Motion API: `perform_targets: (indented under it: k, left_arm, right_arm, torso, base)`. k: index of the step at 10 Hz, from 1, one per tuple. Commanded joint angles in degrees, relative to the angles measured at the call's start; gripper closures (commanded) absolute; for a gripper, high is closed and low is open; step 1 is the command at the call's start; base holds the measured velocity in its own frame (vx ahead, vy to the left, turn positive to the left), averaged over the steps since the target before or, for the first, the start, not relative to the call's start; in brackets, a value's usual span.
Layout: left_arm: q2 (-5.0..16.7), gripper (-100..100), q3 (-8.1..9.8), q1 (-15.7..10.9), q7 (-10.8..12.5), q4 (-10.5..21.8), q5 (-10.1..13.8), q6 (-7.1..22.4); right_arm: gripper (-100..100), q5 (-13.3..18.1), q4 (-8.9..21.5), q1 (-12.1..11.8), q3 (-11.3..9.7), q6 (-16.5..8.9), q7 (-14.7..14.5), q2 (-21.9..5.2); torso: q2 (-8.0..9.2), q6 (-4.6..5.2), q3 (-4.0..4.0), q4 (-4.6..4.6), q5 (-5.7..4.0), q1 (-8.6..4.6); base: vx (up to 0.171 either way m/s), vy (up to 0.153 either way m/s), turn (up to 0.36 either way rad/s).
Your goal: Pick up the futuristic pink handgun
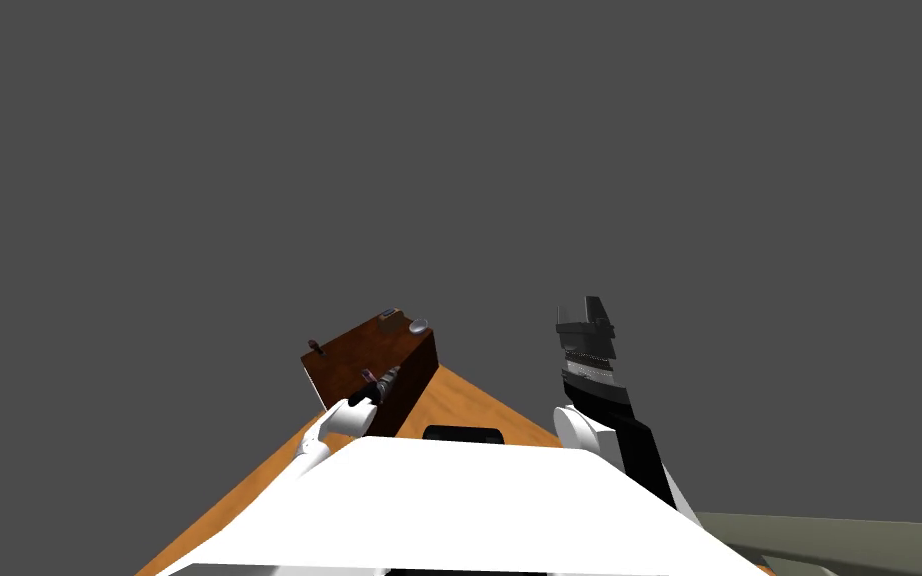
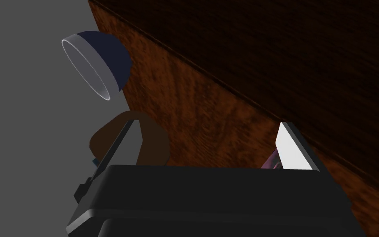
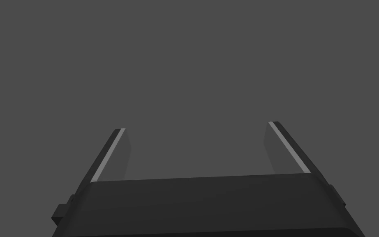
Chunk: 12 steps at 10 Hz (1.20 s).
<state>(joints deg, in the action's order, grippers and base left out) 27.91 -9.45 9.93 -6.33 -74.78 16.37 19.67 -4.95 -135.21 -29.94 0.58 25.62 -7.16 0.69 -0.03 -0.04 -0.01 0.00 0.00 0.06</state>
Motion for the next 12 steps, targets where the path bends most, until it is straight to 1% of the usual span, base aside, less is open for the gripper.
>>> perform_targets:
  k: [1, 2, 3, 7, 8, 12]
  left_arm:
    - [1.3, -100, -0.66, -1.1, -0.8, 2.9, 0.5, 2.1]
    - [2.6, -100, -1.21, -2.0, -1.5, 4.8, 0.9, 3.4]
    - [2.6, -100, -1.21, -2.0, -1.5, 5.0, 0.9, 4.0]
    - [7.0, -100, -3.29, -5.0, -3.9, 11.9, 2.2, 10.8]
    - [7.0, -100, -3.29, -5.0, -3.9, 11.9, 2.2, 10.8]
    - [10.6, -100, -4.92, -7.2, -5.8, 16.4, 2.8, 15.5]
  right_arm:
    - [0, 0.0, 0.0, 0.0, 0.0, 0.0, 0.0, 0.0]
    - [0, 0.0, 0.0, 0.0, 0.0, 0.0, 0.0, 0.0]
    - [0, 0.0, 0.0, 0.0, 0.0, 0.0, 0.0, 0.0]
    - [0, 0.0, 0.0, 0.0, 0.0, 0.0, 0.0, 0.0]
    - [0, 0.0, 0.0, 0.0, 0.0, 0.0, 0.0, 0.0]
    - [0, 0.0, 0.0, 0.0, 0.0, 0.0, 0.0, 0.0]
  torso:
    - [0.0, 0.0, 0.0, 0.0, 0.0, 0.0]
    - [-0.02, 0.01, -0.01, 0.0, 0.0, 0.03]
    - [-0.05, 0.02, -0.03, 0.0, 0.01, 0.08]
    - [-0.08, 0.01, -0.04, -0.01, 0.02, 0.14]
    - [-0.1, 0.0, -0.05, -0.02, 0.03, 0.18]
    - [-0.08, 0.01, -0.04, -0.01, 0.03, 0.14]
  base:
    - [0.018, 0.014, -0.106]
    - [0.025, 0.029, -0.141]
    - [0.019, 0.026, -0.054]
    - [0.026, 0.038, -0.125]
    - [0.018, 0.042, -0.022]
    - [0.024, 0.043, -0.094]
